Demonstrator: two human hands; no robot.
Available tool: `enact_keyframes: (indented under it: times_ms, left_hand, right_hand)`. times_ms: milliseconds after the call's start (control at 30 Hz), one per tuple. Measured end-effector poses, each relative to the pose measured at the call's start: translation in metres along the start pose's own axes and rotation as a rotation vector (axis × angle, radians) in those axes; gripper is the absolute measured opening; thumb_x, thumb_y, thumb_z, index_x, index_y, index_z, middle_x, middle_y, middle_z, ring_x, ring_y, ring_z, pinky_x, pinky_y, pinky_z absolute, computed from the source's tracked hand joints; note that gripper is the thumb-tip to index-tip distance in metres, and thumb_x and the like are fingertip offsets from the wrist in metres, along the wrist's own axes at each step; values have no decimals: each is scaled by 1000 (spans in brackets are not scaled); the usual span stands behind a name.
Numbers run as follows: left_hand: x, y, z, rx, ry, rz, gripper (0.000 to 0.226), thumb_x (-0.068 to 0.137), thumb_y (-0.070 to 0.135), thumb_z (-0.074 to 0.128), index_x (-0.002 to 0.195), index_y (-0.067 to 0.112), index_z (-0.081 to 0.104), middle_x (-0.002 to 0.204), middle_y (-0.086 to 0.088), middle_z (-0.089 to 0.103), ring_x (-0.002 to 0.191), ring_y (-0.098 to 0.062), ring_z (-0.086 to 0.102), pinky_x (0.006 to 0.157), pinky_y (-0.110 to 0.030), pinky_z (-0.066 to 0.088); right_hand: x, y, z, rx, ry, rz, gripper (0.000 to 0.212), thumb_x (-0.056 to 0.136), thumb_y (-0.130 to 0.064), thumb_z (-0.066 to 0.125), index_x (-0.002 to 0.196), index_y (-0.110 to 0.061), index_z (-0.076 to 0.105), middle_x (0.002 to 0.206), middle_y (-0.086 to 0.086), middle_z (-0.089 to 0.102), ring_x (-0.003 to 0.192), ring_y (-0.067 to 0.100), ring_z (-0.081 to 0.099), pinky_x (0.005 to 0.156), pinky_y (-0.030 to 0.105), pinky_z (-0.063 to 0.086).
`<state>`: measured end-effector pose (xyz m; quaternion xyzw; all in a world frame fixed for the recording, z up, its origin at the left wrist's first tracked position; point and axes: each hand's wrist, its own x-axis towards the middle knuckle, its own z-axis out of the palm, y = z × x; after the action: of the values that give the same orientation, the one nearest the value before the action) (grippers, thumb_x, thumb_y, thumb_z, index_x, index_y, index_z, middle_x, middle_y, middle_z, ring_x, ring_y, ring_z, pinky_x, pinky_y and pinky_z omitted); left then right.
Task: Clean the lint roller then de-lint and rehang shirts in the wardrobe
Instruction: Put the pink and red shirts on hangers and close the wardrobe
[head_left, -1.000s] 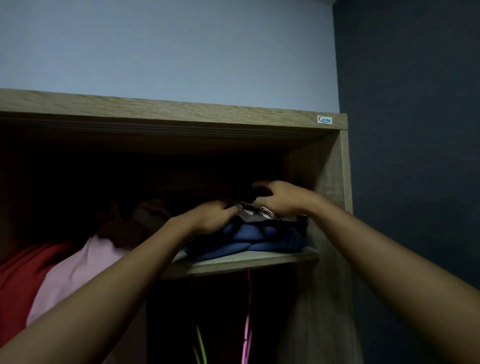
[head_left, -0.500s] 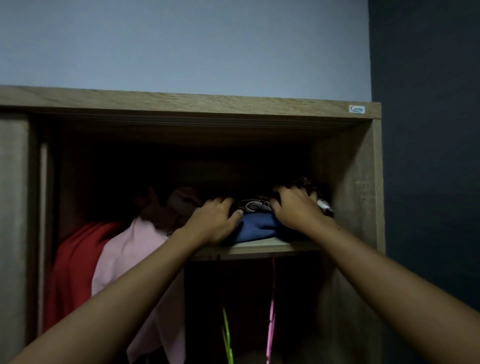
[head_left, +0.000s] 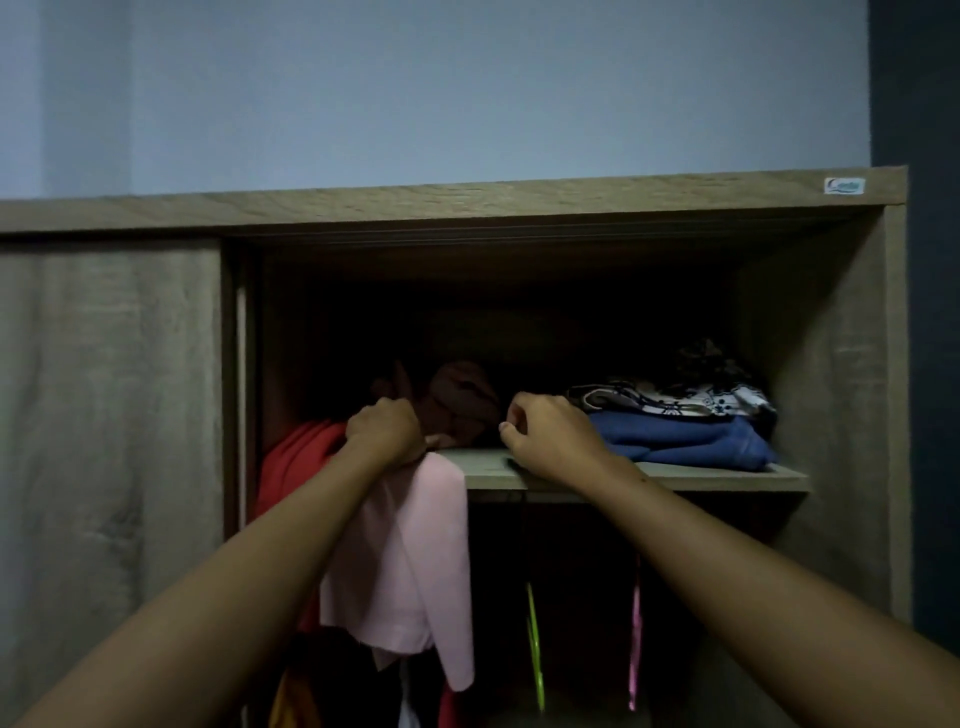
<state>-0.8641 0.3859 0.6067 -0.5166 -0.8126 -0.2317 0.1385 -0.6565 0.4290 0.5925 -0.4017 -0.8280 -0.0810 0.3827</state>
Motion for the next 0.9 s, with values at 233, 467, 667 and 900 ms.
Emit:
enact_keyframes:
  times_ms: [233, 467, 667, 900]
  left_hand:
    - [-24, 12, -13, -283, 424, 257, 24, 92, 24, 53, 104, 5, 61, 108, -21, 60, 99, -43, 60, 84, -48, 51]
    - [-97, 0, 7, -427, 369, 830, 24, 92, 19, 58, 114, 9, 59, 105, -8, 60, 94, -19, 55, 80, -30, 42]
    - [-105, -11, 26, -412, 95, 838, 16, 87, 29, 64, 101, 25, 56, 88, 9, 57, 76, -7, 50, 68, -27, 38]
    - [-101, -26, -17, -550, 159, 676, 25, 82, 46, 70, 79, 22, 68, 73, 8, 69, 64, -5, 62, 62, -25, 51]
  right_hand:
    - [8, -1, 1, 314, 82, 167, 25, 92, -43, 59, 85, -19, 63, 90, 9, 72, 89, 32, 66, 72, 33, 49]
    - [23, -8, -7, 484, 47, 348, 77, 89, -71, 48, 126, -5, 62, 130, 21, 63, 121, 37, 59, 90, 33, 44]
    - [20, -22, 17, 213, -244, 250, 70, 74, -60, 72, 122, -9, 66, 125, 16, 67, 112, 32, 66, 84, 32, 52]
    - [13, -23, 13, 178, -55, 200, 25, 78, -30, 71, 90, -9, 72, 98, 18, 72, 92, 34, 68, 67, 28, 41]
